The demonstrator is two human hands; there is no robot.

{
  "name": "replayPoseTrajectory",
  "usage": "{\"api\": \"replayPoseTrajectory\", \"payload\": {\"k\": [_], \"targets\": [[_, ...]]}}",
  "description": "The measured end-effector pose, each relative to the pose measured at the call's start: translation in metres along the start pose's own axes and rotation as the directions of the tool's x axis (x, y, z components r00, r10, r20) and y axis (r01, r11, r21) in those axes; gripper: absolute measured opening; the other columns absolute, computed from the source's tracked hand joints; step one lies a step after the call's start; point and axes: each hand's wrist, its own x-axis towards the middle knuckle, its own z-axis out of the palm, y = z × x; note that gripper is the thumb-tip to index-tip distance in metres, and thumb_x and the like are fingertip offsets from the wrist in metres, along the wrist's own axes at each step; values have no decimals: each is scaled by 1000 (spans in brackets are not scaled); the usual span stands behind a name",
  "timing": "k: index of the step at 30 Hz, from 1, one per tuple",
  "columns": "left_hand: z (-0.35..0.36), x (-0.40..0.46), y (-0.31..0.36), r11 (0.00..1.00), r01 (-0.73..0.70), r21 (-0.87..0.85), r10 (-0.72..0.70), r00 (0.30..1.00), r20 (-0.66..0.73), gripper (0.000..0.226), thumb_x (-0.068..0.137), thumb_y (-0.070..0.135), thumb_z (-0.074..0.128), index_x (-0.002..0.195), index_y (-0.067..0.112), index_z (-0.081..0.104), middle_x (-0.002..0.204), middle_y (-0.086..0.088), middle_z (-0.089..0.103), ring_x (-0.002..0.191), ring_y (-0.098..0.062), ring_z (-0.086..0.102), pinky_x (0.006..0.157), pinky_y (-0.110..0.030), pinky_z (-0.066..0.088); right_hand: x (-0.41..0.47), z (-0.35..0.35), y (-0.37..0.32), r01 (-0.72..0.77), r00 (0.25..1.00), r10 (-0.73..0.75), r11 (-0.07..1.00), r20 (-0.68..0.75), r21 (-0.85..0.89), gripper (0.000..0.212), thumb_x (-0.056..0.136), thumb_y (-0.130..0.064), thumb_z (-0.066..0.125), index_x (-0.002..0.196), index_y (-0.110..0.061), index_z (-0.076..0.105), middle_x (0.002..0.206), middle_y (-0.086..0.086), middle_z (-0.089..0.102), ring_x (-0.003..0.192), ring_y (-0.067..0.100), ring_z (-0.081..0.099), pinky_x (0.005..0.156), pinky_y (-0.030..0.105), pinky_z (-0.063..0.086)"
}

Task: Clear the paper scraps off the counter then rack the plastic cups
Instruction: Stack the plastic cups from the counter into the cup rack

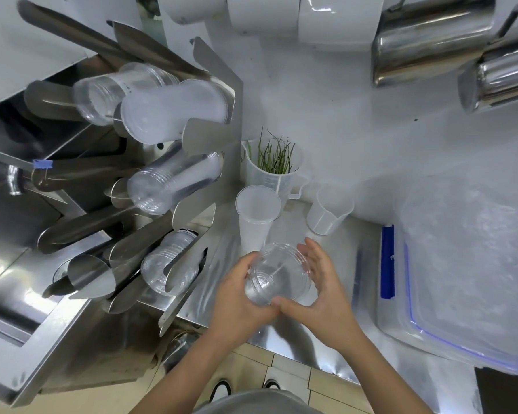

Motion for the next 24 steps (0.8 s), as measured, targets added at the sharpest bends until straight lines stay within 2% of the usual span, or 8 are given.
{"api": "replayPoseTrajectory", "payload": {"k": [2, 5, 8, 12, 15, 19, 21, 24], "targets": [[-1, -1, 1, 1000, -18, 7, 18, 1000, -1, 81, 60, 6, 96, 121, 42, 58, 116, 31, 68, 108, 5, 67, 87, -7, 51, 0, 0, -2, 14, 1000, -14, 1000, -6, -18, 106, 60, -38, 89, 146, -36, 27, 147, -19, 42, 136, 4, 42, 108, 21, 38], [-2, -3, 4, 999, -39, 18, 38, 999, 5, 80, 60, 8, 95, 118, 47, 57, 117, 31, 68, 109, 5, 66, 88, -10, 52, 2, -1, -5, 26, 1000, -27, 999, -10, -46, 104, 62, -28, 90, 146, -34, 29, 142, -13, 48, 130, 2, 47, 101, 9, 39], [-3, -5, 4, 999, -44, 23, 44, 999, 14, 80, 61, 9, 93, 125, 42, 58, 119, 26, 68, 113, 2, 65, 96, -23, 55, 2, -2, -7, 32, 999, -33, 996, -4, -79, 102, 62, -23, 91, 145, -31, 32, 137, -11, 53, 125, 0, 51, 95, 3, 39], [-5, -8, 3, 998, -58, 34, 57, 998, 29, 81, 61, 19, 91, 133, 33, 56, 125, 18, 67, 120, -2, 63, 101, -33, 56, 1, -4, -12, 28, 999, -24, 987, 29, -157, 98, 60, -42, 88, 143, -33, 36, 135, -16, 54, 123, -1, 51, 96, 6, 39], [-7, -8, 3, 997, -63, 44, 62, 998, 25, 86, 60, 23, 91, 136, 32, 55, 130, 13, 66, 123, -7, 63, 102, -36, 55, 2, -6, -16, 44, 998, -33, 972, 51, -232, 97, 57, -53, 83, 141, -35, 38, 136, -17, 52, 124, 1, 49, 102, 19, 42], [-8, -8, 5, 997, -77, 32, 76, 997, 21, 87, 60, 14, 94, 137, 30, 55, 129, 13, 67, 122, -8, 64, 102, -35, 55, 4, -8, -26, 67, 996, -49, 956, 70, -285, 92, 55, -54, 83, 133, -51, 35, 129, -24, 51, 120, 0, 49, 98, 18, 42], [-10, -9, 8, 997, -78, 18, 78, 997, 13, 86, 60, 9, 94, 133, 32, 56, 125, 21, 68, 120, -3, 65, 100, -27, 55, 4, -7, -30, 78, 995, -57, 950, 78, -302, 90, 56, -50, 85, 128, -57, 32, 126, -30, 49, 119, -2, 49, 95, 14, 40], [-13, -9, 14, 996, -91, 6, 91, 996, -8, 87, 59, 2, 95, 127, 39, 56, 121, 31, 67, 117, 3, 65, 95, -14, 52, 4, -5, -31, 72, 996, -51, 948, 76, -309, 95, 56, -45, 87, 136, -45, 35, 129, -23, 51, 119, -1, 49, 97, 16, 41]]}}
